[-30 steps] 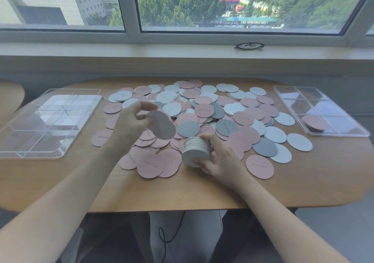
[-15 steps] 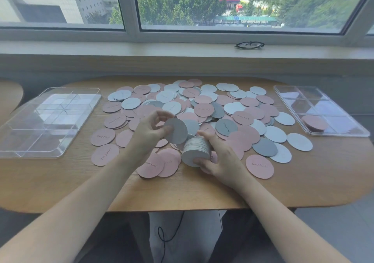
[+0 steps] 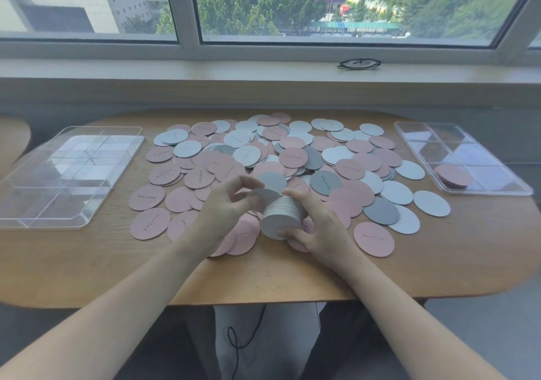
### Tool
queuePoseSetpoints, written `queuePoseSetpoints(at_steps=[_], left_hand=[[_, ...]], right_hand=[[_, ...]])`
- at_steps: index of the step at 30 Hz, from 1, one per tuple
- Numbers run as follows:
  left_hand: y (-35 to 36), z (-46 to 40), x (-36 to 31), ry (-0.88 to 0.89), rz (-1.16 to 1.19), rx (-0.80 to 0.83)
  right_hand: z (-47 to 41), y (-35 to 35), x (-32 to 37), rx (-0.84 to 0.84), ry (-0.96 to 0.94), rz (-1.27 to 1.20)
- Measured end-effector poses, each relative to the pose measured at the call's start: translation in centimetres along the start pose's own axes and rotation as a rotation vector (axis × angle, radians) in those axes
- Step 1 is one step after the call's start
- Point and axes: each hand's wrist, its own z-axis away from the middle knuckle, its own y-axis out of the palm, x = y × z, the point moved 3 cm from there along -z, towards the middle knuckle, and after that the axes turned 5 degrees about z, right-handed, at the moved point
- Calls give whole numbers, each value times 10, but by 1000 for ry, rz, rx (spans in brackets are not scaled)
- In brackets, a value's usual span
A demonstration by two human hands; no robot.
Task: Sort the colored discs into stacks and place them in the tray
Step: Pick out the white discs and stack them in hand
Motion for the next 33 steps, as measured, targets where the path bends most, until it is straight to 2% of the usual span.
queuePoseSetpoints(at_steps=[5,8,10,13,18,21,24,29,33], left_hand=[[6,9,0,34,-93,79],[7,15,10,94,-409,164],[9,19,16,107,-503,197],[10,20,17,160,-485,171],[8,20,20,146,-464,183],[16,21,26,255,-795,217],[20,24,33,272,-963,211],[17,23,36,360,-1039,144],[11,16,24,394,-998,165]], right_hand=[[-3,2,-2,-5,1,59],[-4,2,-3,-47,-24,87],[-4,2,-4,-55,-69,110],[-3,4,-4,-34,-79,169],[-1,8,-3,-27,-48,295],[-1,11,-2,37,-88,314],[-1,10,1,60,-106,290],[1,8,1,5,-160,299],[1,6,1,32,-119,230]])
